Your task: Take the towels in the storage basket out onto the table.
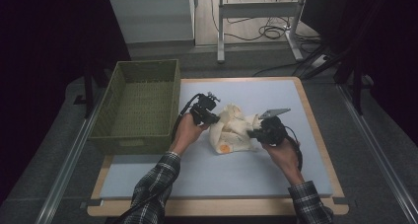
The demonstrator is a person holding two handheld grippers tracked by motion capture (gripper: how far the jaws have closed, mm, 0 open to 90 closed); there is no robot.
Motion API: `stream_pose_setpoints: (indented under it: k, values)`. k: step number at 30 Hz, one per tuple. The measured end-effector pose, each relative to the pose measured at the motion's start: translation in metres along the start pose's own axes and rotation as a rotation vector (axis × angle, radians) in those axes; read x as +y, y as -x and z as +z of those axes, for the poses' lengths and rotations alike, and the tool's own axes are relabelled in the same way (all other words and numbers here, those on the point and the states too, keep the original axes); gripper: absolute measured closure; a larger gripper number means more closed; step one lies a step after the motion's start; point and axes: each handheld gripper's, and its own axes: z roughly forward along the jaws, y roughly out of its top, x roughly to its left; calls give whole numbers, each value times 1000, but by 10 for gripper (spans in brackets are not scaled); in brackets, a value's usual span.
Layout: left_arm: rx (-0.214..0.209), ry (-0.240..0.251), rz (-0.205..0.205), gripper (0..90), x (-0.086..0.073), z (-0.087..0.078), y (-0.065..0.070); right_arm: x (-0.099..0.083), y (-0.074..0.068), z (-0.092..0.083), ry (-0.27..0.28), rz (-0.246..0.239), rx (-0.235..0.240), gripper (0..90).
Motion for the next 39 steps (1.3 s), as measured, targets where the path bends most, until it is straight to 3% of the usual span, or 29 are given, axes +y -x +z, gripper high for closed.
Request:
stream_pose_setpoints:
  k: [4, 8, 11, 14, 19, 23, 27, 33, 35, 37, 38, 39]
  values:
    - [36, 3, -16, 846, 3, -1, -6, 20, 15, -8, 1, -11, -39, 859]
    - [70, 11, -65, 844, 8, -1, -18, 43, 36, -13, 9, -8, -66, 858]
    - [133, 6, -100, 831, 12, 2, -26, 60, 54, -10, 23, 5, -74, 856]
    - [171, 6, -136, 702, 14, 6, -31, 70, 71, -2, 27, 50, -73, 697]
    - [194, 11, -114, 606, 15, 4, -29, 64, 77, 1, 2, 43, -76, 659]
    - [152, 22, -115, 570, 13, 0, -23, 46, 76, -1, -4, 48, -59, 656]
    - [116, 17, -81, 528, 10, -2, -10, 30, 76, 3, -26, 50, -42, 627]
    - [66, 7, -39, 441, -3, 4, 15, 5, 86, 23, -60, 103, -40, 476]
    - [58, 4, -28, 422, -9, 7, 20, 1, 87, 28, -69, 114, -38, 473]
    - [53, -4, -16, 416, -17, 10, 25, -5, 85, 35, -80, 116, -39, 514]
    - [48, -7, -14, 417, -21, 11, 26, -7, 83, 38, -92, 97, -50, 583]
    - [44, -13, -11, 417, -25, 12, 28, -9, 80, 38, -78, 72, -77, 710]
